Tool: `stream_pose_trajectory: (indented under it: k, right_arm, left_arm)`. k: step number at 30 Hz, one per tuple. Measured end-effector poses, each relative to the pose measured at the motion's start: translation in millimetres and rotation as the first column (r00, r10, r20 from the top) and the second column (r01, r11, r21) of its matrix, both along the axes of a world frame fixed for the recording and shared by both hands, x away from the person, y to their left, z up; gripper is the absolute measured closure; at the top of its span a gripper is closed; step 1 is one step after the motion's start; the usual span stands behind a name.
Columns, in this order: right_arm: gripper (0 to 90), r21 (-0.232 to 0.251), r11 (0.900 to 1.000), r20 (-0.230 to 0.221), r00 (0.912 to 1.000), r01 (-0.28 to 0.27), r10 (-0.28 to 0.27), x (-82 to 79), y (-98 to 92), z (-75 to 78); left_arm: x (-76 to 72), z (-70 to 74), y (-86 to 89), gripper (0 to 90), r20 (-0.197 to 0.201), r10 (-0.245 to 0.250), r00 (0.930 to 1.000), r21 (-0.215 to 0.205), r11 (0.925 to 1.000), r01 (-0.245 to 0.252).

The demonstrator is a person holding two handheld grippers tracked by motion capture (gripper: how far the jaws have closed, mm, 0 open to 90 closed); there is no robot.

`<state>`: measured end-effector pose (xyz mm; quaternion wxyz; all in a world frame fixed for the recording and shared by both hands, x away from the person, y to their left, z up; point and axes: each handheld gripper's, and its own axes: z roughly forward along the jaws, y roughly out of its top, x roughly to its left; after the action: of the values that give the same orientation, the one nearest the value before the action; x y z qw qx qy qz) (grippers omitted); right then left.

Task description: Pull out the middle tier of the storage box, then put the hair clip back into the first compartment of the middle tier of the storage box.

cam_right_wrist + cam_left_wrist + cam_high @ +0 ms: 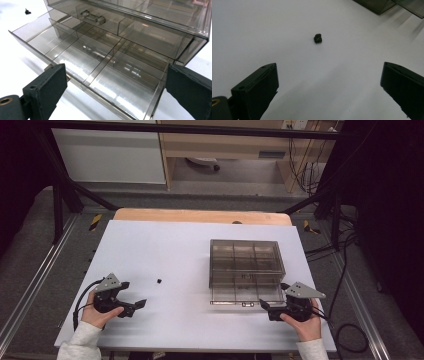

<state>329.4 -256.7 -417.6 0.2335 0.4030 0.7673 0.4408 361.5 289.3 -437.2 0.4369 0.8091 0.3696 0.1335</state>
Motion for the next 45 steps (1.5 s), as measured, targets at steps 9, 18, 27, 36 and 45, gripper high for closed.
stream_pose_trajectory:
  k: [9,18,27,36,45]
  right_arm:
    - [3.3,0.024,1.000,-0.042,0.9991,0.007,-0.006,7.3,-9.9,1.6]
    - [2.2,0.043,0.999,-0.062,0.9980,0.013,-0.011,13.8,-16.6,0.9]
    - [1.3,0.081,0.997,-0.074,0.9973,0.003,0.003,14.8,-23.5,1.8]
    - [0.8,0.080,0.997,-0.090,0.9957,-0.016,0.023,15.3,-23.8,-1.4]
    - [0.8,0.080,0.997,-0.086,0.9959,-0.020,0.027,14.1,-24.7,-1.2]
  left_arm:
    - [0.4,1.4,-2.4,0.9,-0.003,-0.002,1.0000,0.003,1.0000,0.002]
    - [0.9,5.1,-5.1,0.9,0.003,0.001,1.0000,0.010,0.9999,-0.001]
    - [1.4,9.4,-7.8,0.8,0.006,0.003,1.0000,0.013,0.9999,-0.003]
    - [3.8,13.7,-11.2,0.8,0.005,0.006,1.0000,0.020,0.9998,-0.007]
    - [7.2,19.1,-17.8,0.8,0.013,0.007,0.9999,0.033,0.9994,-0.007]
